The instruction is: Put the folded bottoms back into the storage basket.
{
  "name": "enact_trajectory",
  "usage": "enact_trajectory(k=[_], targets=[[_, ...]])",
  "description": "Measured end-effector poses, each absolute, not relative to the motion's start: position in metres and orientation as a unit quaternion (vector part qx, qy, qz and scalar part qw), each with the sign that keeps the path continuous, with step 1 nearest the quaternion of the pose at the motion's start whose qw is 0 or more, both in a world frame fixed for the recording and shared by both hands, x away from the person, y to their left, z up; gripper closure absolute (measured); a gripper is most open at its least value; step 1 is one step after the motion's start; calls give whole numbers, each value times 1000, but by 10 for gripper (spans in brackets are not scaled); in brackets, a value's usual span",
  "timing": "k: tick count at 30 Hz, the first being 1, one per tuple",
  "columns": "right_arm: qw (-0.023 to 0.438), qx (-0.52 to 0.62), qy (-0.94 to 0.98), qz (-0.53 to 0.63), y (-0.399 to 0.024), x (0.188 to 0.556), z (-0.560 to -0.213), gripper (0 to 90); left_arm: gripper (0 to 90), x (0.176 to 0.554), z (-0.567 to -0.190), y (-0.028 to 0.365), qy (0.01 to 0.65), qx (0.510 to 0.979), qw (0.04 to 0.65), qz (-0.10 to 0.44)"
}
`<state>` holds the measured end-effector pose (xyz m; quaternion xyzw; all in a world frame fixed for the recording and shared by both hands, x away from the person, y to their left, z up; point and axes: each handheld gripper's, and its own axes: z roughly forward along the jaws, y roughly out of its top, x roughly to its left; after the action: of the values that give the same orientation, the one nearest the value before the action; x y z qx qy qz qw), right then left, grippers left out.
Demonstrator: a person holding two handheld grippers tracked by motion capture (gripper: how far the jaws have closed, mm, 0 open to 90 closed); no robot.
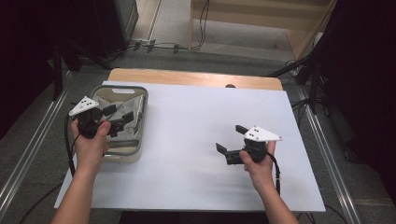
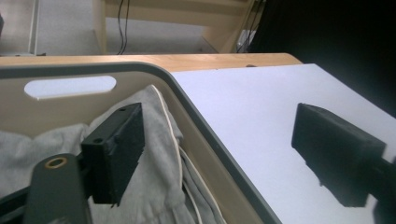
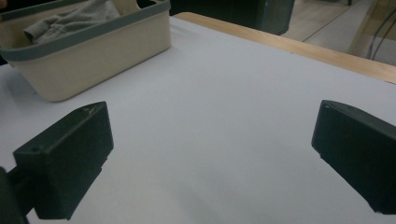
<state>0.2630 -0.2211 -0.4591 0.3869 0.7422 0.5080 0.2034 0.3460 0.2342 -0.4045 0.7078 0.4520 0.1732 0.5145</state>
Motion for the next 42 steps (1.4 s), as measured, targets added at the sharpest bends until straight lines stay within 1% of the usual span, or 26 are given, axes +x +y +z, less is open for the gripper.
enact_trajectory(k=[2, 4, 5, 9, 13, 19, 22, 25, 27, 29, 32, 34, 36, 37, 39, 42], targets=[[210, 390, 741, 505, -233, 254, -461, 0, 227, 357, -405, 228, 457, 714, 500, 175], [213, 393, 738, 505, -245, 245, -464, 0, 261, 370, -407, 224, 464, 719, 491, 165], [212, 399, 737, 503, -251, 240, -465, 0, 267, 376, -409, 222, 470, 718, 485, 165], [219, 415, 732, 495, -273, 222, -475, 0, 337, 397, -420, 216, 491, 724, 456, 162], [220, 430, 725, 491, -292, 209, -480, 0, 443, 412, -433, 210, 509, 730, 425, 164], [227, 435, 722, 487, -306, 200, -483, 0, 615, 427, -448, 202, 527, 752, 370, 142], [230, 440, 721, 484, -309, 200, -483, 0, 687, 432, -453, 197, 526, 760, 358, 131], [232, 442, 718, 485, -311, 200, -483, 0, 802, 436, -458, 195, 526, 767, 350, 115], [234, 441, 718, 485, -312, 199, -483, 0, 825, 436, -457, 195, 519, 772, 350, 112], [235, 442, 716, 487, -313, 198, -482, 0, 837, 434, -453, 196, 512, 770, 367, 100], [238, 444, 714, 487, -317, 197, -481, 0, 831, 434, -455, 198, 521, 765, 368, 88], [237, 450, 711, 486, -319, 197, -482, 0, 785, 435, -455, 199, 527, 762, 366, 87], [240, 449, 709, 488, -321, 198, -482, 0, 677, 434, -452, 198, 534, 758, 358, 107], [241, 451, 708, 487, -321, 198, -482, 0, 604, 433, -450, 199, 540, 752, 362, 110], [245, 449, 710, 484, -323, 197, -481, 0, 501, 431, -445, 203, 550, 740, 371, 116], [246, 450, 708, 486, -326, 196, -480, 0, 311, 427, -436, 207, 551, 731, 380, 132]])
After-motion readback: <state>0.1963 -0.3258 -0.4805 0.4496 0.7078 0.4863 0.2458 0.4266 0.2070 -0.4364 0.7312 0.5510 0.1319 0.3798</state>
